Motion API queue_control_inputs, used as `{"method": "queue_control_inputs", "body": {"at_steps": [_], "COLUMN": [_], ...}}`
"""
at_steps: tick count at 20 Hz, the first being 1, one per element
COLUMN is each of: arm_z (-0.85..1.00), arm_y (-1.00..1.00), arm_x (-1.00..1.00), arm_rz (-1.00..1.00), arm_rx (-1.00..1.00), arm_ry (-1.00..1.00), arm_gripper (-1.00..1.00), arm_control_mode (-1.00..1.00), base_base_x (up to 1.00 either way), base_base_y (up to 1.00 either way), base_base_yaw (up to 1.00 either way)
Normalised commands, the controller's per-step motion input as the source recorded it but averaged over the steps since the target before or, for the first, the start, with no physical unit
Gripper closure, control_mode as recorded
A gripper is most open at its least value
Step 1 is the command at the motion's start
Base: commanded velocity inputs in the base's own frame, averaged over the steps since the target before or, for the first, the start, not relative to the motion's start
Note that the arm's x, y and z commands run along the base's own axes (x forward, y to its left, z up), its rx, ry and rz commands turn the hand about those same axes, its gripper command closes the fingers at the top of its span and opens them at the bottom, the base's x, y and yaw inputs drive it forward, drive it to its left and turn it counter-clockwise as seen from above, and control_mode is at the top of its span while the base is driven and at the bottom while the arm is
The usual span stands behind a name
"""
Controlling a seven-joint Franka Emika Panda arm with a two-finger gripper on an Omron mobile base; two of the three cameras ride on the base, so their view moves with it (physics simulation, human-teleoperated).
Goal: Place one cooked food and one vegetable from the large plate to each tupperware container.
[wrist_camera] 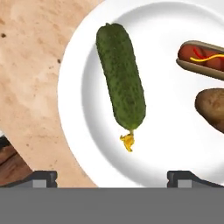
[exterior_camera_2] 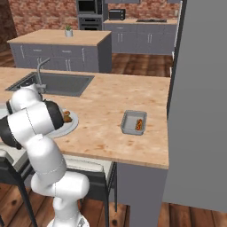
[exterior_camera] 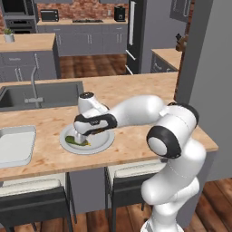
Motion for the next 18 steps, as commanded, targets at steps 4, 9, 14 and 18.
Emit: {"method": "queue_control_inputs", "body": {"at_steps": [4, 9, 14, 18], "arm_z": [-0.21, -0.07, -0.15, -0.29], "arm_y": [0.18, 0.09, 0.03, 0.18], "arm_x": [0.16, 0.28, 0.45, 0.30], "arm_rz": [0.00, 0.00, 0.00, 0.00], "arm_rx": [0.00, -0.02, -0.03, -0.02], "arm_ry": [-0.02, 0.03, 0.13, 0.10], "arm_gripper": [-1.00, -1.00, -1.00, -1.00], "arm_control_mode": [-1.00, -1.00, -1.00, -1.00], "base_base_x": [0.00, 0.00, 0.00, 0.00], "base_base_y": [0.00, 0.00, 0.00, 0.00], "base_base_yaw": [0.00, 0.00, 0.00, 0.00]}}
